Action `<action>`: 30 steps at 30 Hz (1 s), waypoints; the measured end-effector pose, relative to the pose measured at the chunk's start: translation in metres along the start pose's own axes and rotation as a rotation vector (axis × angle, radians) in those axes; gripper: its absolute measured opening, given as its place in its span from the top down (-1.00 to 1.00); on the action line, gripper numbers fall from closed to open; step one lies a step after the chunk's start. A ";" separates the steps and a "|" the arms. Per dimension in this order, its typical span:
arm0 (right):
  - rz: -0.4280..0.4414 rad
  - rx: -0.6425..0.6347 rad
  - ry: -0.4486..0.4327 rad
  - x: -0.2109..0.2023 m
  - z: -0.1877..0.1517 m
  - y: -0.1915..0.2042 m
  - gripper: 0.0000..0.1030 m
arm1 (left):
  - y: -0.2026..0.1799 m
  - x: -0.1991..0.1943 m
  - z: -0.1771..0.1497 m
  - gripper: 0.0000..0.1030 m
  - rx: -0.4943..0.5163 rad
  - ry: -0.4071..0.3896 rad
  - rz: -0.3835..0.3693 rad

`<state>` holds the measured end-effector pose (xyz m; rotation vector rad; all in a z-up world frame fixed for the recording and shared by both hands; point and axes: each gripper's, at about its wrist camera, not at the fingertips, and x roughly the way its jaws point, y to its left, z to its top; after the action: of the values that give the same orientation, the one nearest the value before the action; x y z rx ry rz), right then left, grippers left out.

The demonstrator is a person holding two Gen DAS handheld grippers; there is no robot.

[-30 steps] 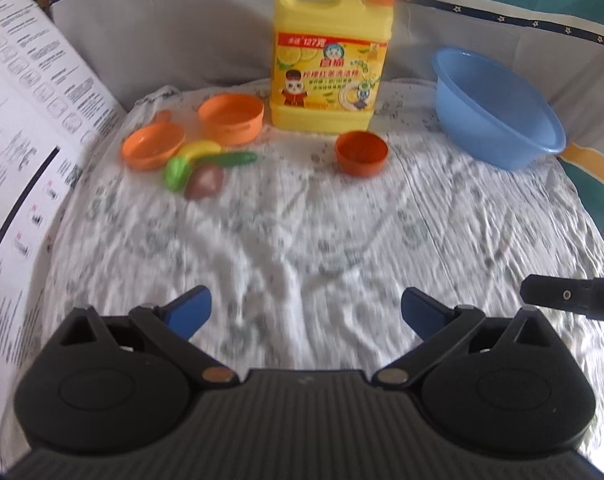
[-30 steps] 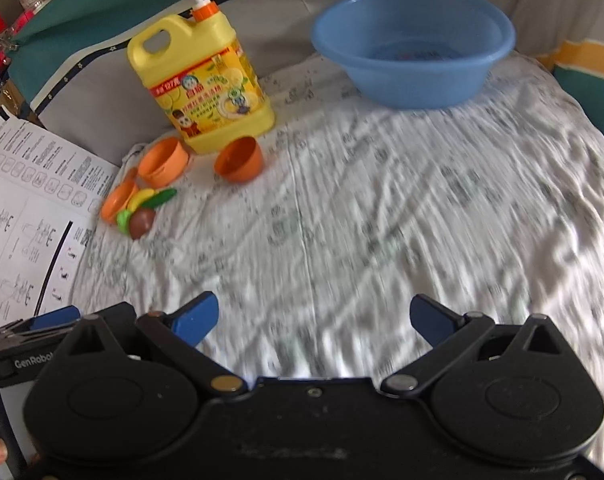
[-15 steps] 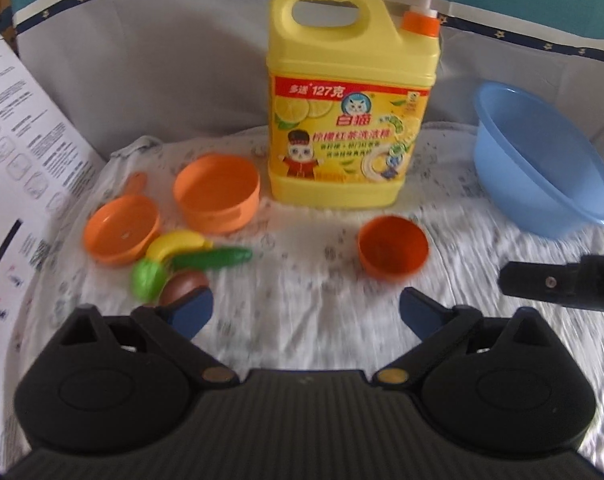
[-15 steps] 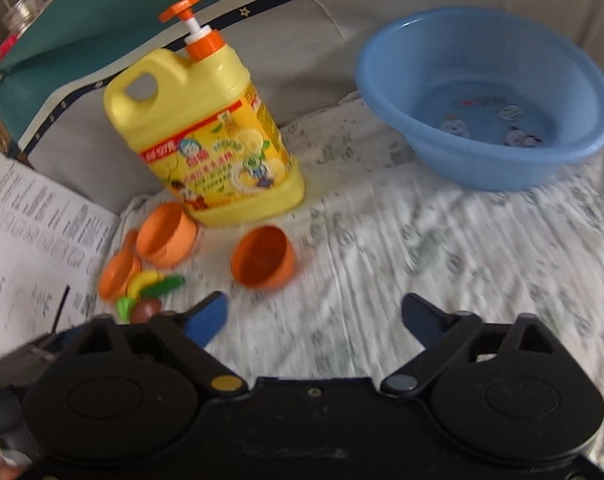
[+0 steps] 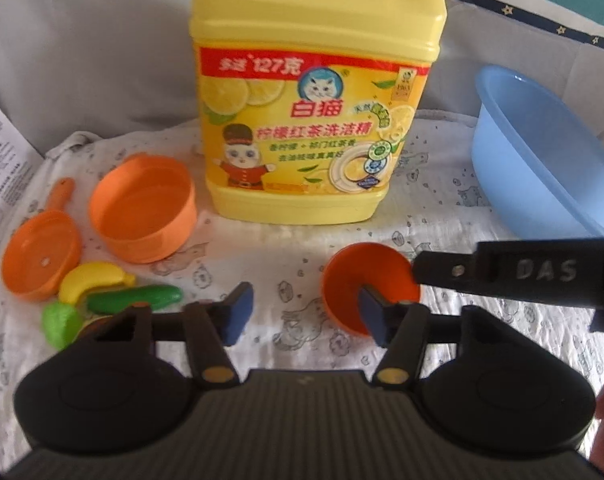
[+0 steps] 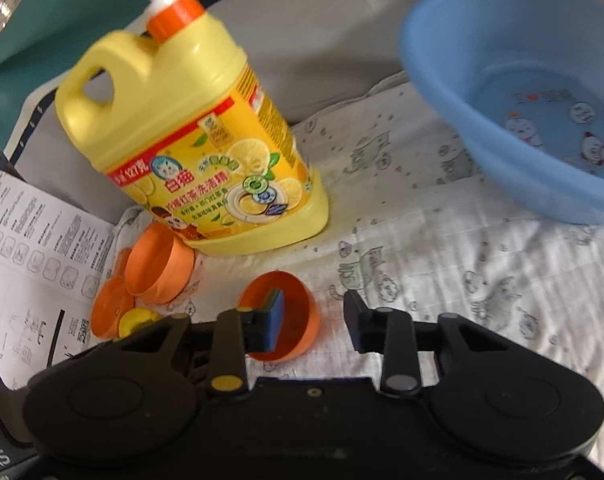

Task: Organize plates and bowls
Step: 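Move both grippers to the small orange bowl and grasp its rim, then lift the orange bowl with both grippers and carry it toward the blue bowl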

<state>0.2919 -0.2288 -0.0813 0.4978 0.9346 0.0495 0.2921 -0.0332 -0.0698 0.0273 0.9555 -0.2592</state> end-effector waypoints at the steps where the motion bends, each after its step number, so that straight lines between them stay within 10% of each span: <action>1: 0.004 0.002 0.008 0.005 0.000 0.000 0.49 | 0.000 0.003 0.000 0.09 0.000 0.007 -0.006; 9: 0.017 -0.003 0.022 0.020 -0.007 0.000 0.88 | -0.001 0.019 -0.004 0.71 0.004 0.042 -0.063; 30: 0.034 -0.003 0.003 -0.042 -0.043 0.008 0.88 | -0.011 -0.043 -0.029 0.74 -0.015 0.053 -0.069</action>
<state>0.2342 -0.2161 -0.0668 0.5107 0.9287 0.0826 0.2430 -0.0314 -0.0510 -0.0125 1.0122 -0.3163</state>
